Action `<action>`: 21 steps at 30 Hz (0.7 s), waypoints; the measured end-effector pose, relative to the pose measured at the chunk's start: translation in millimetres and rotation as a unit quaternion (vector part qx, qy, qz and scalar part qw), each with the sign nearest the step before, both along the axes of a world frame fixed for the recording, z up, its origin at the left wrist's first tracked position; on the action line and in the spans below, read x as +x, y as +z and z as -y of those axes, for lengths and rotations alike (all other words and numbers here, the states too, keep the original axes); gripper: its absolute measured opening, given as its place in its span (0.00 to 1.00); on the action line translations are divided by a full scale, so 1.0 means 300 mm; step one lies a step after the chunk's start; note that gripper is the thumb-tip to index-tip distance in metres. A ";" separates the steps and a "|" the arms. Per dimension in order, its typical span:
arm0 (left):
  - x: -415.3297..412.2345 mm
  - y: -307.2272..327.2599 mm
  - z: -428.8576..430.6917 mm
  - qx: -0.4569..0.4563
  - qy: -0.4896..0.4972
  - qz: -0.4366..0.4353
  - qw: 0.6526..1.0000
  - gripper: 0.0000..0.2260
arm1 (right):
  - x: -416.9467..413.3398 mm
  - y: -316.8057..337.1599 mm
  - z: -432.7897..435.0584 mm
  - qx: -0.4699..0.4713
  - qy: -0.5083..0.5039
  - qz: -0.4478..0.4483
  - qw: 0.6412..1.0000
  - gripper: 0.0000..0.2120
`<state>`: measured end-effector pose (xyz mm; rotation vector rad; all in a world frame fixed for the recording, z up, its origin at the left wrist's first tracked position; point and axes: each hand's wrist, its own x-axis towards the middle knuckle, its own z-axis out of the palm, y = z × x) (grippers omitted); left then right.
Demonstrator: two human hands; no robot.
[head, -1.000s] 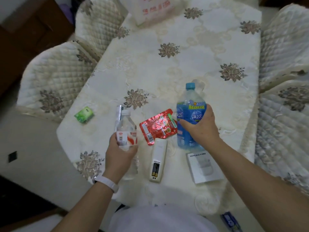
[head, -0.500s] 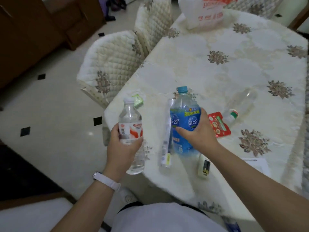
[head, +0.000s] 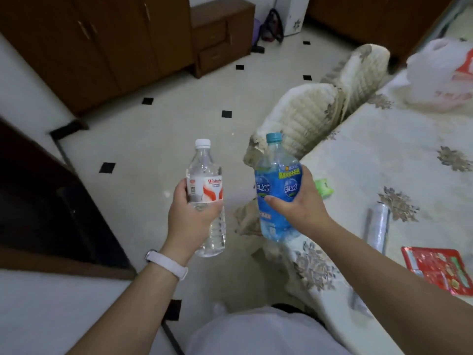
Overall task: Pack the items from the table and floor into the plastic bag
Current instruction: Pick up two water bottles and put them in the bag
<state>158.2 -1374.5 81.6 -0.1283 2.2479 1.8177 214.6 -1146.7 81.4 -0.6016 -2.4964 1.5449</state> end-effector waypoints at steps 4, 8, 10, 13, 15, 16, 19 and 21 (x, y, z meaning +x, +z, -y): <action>-0.089 -0.019 0.100 0.003 0.042 0.015 0.999 0.27 | -0.177 -0.015 0.084 -0.011 0.038 -0.003 0.999 0.35; -0.222 -0.048 0.158 -0.023 0.076 0.024 0.997 0.26 | -0.367 -0.066 0.134 -0.019 0.059 0.000 0.998 0.36; -0.312 -0.061 0.167 -0.032 0.080 0.025 0.996 0.26 | -0.471 -0.099 0.149 -0.031 0.065 0.004 0.997 0.37; -0.479 -0.080 0.149 -0.050 0.092 0.019 0.994 0.25 | -0.651 -0.137 0.150 -0.067 0.078 0.010 0.995 0.36; -0.601 -0.075 0.120 -0.057 0.097 0.019 0.993 0.24 | -0.783 -0.140 0.135 -0.084 0.081 0.007 0.993 0.35; -0.662 -0.069 0.104 -0.062 0.096 0.017 0.993 0.24 | -0.848 -0.133 0.125 -0.091 0.081 0.002 0.993 0.35; -0.833 -0.038 0.056 -0.080 0.085 0.003 0.993 0.24 | -1.021 -0.113 0.080 -0.102 0.077 -0.007 0.992 0.35; -0.952 -0.008 0.015 -0.080 0.079 -0.015 0.994 0.24 | -1.139 -0.088 0.035 -0.103 0.073 -0.013 0.992 0.35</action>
